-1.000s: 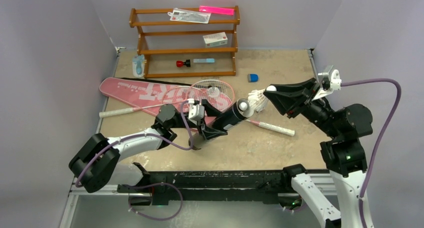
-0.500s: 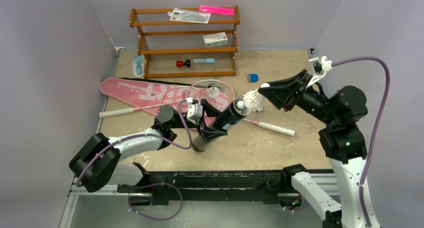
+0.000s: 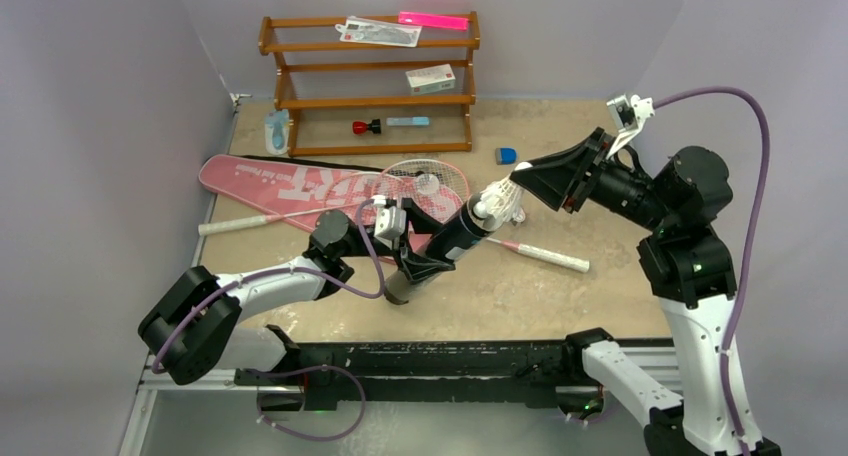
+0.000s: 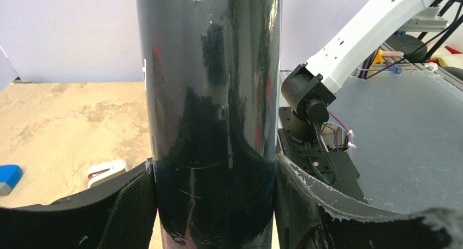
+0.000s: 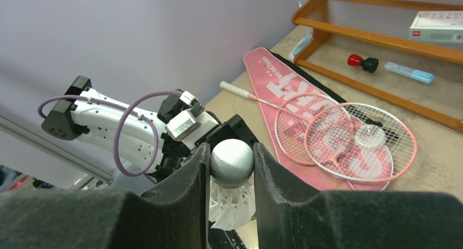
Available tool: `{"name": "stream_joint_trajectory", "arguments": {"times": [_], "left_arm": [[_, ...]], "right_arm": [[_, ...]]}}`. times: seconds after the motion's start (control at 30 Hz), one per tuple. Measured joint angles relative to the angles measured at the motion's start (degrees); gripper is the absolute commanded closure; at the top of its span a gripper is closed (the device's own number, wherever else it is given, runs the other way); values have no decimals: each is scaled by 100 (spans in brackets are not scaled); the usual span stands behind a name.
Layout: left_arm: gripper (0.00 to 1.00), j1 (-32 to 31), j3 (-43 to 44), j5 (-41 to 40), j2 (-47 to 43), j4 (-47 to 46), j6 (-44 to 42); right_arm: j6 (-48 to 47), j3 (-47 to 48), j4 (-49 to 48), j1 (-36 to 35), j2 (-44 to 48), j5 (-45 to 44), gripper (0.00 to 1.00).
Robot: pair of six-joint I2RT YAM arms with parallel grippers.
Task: Pack up the badminton gear
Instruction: Place the shuttlecock at the shuttle tube.
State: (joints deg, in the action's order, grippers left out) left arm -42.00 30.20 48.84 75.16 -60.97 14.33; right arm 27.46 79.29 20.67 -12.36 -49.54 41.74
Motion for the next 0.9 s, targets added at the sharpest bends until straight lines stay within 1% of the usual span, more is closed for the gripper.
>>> {"name": "stream_joint_trajectory", "arguments": {"times": [0.37,0.9], "left_arm": [[50,0,2,0,0,26,0],[49,0,15,2,0,57,4]], "right_arm": [[13,-2,13,0,-186,280,100],[-2,-68,76,2,-306,350,100]]}}
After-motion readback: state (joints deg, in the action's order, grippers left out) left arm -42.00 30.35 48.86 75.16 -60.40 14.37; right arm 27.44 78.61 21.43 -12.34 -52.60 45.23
